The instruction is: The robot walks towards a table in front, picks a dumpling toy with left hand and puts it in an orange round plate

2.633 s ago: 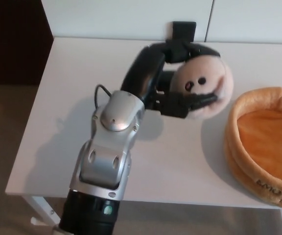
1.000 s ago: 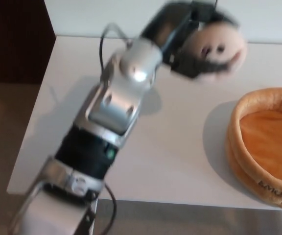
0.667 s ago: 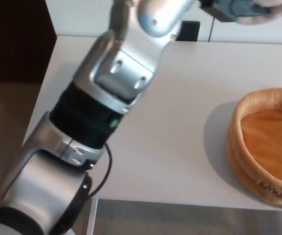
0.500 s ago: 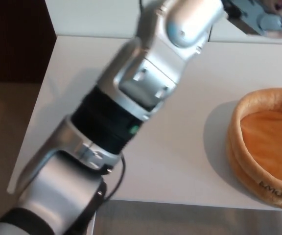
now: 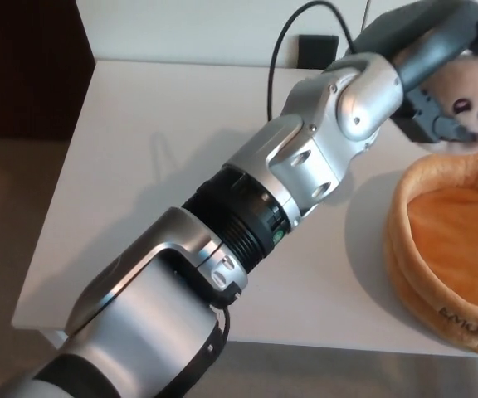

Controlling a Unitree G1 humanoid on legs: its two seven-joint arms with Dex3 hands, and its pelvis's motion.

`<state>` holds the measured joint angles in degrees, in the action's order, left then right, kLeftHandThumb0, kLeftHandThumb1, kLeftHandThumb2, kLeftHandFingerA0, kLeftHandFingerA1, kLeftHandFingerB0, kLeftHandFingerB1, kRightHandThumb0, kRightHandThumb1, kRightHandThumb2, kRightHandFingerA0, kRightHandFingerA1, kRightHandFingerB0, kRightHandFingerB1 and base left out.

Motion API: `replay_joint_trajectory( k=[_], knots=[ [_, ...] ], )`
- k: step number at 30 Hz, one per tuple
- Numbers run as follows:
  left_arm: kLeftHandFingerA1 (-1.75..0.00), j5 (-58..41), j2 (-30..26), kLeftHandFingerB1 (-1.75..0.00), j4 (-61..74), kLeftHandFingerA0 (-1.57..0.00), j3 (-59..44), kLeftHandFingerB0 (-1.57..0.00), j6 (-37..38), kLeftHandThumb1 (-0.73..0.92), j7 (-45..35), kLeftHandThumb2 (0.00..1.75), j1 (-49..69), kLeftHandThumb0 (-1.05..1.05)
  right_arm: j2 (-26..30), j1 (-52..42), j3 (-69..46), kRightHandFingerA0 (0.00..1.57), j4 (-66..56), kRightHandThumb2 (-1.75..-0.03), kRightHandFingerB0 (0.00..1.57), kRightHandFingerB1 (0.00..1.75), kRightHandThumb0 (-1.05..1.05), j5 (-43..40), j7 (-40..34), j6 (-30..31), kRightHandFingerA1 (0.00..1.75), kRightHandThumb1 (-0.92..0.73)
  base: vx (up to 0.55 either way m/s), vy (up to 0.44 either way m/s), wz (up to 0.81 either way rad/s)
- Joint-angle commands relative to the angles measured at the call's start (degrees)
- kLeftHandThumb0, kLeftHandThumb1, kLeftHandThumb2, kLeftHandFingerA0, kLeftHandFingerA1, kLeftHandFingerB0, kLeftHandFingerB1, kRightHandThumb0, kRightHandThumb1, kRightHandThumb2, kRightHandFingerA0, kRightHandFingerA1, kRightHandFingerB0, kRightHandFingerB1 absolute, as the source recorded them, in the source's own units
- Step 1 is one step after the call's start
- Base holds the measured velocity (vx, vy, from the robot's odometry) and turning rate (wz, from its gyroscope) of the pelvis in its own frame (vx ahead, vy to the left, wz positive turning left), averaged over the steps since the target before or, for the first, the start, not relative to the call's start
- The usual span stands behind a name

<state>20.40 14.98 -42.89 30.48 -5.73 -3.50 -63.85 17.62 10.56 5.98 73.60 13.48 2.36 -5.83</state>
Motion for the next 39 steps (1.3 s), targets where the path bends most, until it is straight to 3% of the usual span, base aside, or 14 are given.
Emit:
replay_joint_trajectory(
  k=[1, 11, 17, 19, 21, 26, 28, 30, 33, 35, 36, 37, 38, 39],
  knots=[
    [-0.88, 2.7, 5.8, -0.7, -5.1, -1.1, 1.3, -0.98, 2.4, 0.74, 4.5, 0.63, -1.5, -0.13, -0.6, 0.1, 0.6, 0.8, -0.4, -0.62, 0.28, 0.3, -0.46, 0.5, 0.8, 0.9, 0.77, -0.72, 0.0, 0.0, 0.0],
    [-1.04, 4.5, 7.8, -0.65, -8.5, -1.0, 5.3, -0.95, 6.6, 0.63, 6.0, 0.59, -0.4, -0.16, -0.5, 0.5, 0.9, 0.75, -0.2, -0.62, 0.28, 0.3, -0.41, 0.3, 2.0, -0.6, 0.79, -0.71, 0.0, 0.0, 0.0],
    [-1.16, 6.1, 10.3, -0.81, -7.2, -0.96, 8.6, -0.94, 7.1, 0.63, 7.4, 0.59, 0.3, -0.13, -0.7, 1.0, 0.8, 0.72, -0.1, -0.61, 0.29, 0.3, -0.43, 0.2, 2.2, -0.3, 0.91, -0.7, 0.0, 0.0, 0.0],
    [-1.36, 6.6, 11.4, -0.97, -6.8, -0.93, 9.8, -0.94, 7.3, 0.58, 8.6, 0.62, 0.8, -0.18, -0.5, 1.2, 1.1, 0.69, 0.0, -0.61, 0.28, 0.3, -0.44, 0.5, 2.8, -0.3, 0.67, -0.7, 0.0, 0.0, 0.0],
    [-1.44, 5.7, 12.6, -1.05, -6.3, -0.89, 10.0, -0.89, 7.1, 0.61, 8.2, 0.69, 1.6, -0.09, -0.8, 1.2, 1.1, 0.69, -0.4, -0.62, 0.29, 0.3, -0.44, 0.4, 2.2, 0.5, 0.83, -0.72, 0.0, 0.0, 0.0],
    [-1.16, 4.7, 14.5, -0.91, -6.8, -0.94, 11.6, -0.92, 6.6, 0.55, 6.9, 0.66, 2.6, -0.18, -1.2, 0.6, 0.7, 0.65, -0.6, -0.61, 0.28, 0.3, -0.4, 0.0, 1.2, -0.1, 0.66, -0.7, 0.0, 0.0, 0.0],
    [-1.22, 5.0, 14.4, -0.85, -7.7, -0.94, 12.3, -0.94, 6.9, 0.54, 6.8, 0.7, 2.5, -0.18, -1.2, 0.9, 0.9, 0.68, -0.4, -0.64, 0.28, 0.31, -0.42, 0.2, 1.2, 0.3, 0.82, -0.73, 0.0, 0.0, 0.0],
    [-1.19, 5.2, 14.4, -0.85, -7.9, -0.93, 12.8, -0.92, 6.5, 0.54, 6.7, 0.68, 2.5, -0.18, -1.2, 0.9, 1.1, 0.64, -0.5, -0.61, 0.28, 0.29, -0.43, 0.4, 1.0, 0.3, 0.61, -0.72, 0.0, 0.0, 0.0],
    [-1.26, 4.9, 14.2, -0.89, -8.3, -0.92, 13.3, -0.91, 6.3, 0.53, 6.5, 0.72, 2.8, -0.17, -1.2, 0.9, 1.0, 0.67, -0.5, -0.61, 0.27, 0.29, -0.4, 0.3, 0.9, 0.0, 0.67, -0.72, 0.0, 0.0, 0.0],
    [-1.16, 4.4, 14.3, -0.63, -8.2, -0.92, 13.1, -0.9, 5.6, 0.64, 7.1, 0.66, 3.5, -0.22, -1.1, 0.9, 1.4, 0.66, -0.8, -0.62, 0.28, 0.3, -0.43, 0.6, 0.9, 0.0, 0.63, -0.71, 0.0, 0.0, 0.0],
    [-1.1, 4.1, 14.2, -0.34, -8.2, -0.78, 13.3, -0.44, 4.9, 0.63, 5.8, 0.58, 3.4, -0.4, -1.1, 1.0, 1.3, 0.62, -0.8, -0.99, 0.12, 0.48, -0.31, 0.5, 0.9, 0.1, 0.74, -0.51, 0.0, 0.0, 0.0],
    [-1.1, 4.0, 14.2, -0.34, -8.2, -0.78, 13.4, -0.44, 4.4, 0.63, 4.8, 0.58, 3.3, -0.4, -1.2, 1.0, 1.2, 0.62, -0.7, -0.99, 0.12, 0.48, -0.31, 0.4, 0.9, 0.2, 0.74, -0.51, 0.0, 0.0, 0.0],
    [-0.51, 3.8, 13.9, -0.33, -8.0, -0.43, 13.8, -0.2, 3.2, 0.55, 2.4, 0.56, 2.9, -0.57, -1.3, 1.1, 1.1, 0.66, -0.7, -0.61, 0.28, 0.3, -0.42, 0.2, 0.9, 0.3, 0.6, -0.71, 0.0, 0.0, 0.0],
    [-0.51, 3.7, 13.8, -0.33, -7.9, -0.43, 14.0, -0.2, 2.7, 0.55, 1.3, 0.56, 2.6, -0.57, -1.2, 1.1, 1.1, 0.66, -0.8, -0.61, 0.28, 0.3, -0.42, 0.2, 0.9, 0.3, 0.6, -0.71, 0.0, 0.0, 0.0]
  ],
)
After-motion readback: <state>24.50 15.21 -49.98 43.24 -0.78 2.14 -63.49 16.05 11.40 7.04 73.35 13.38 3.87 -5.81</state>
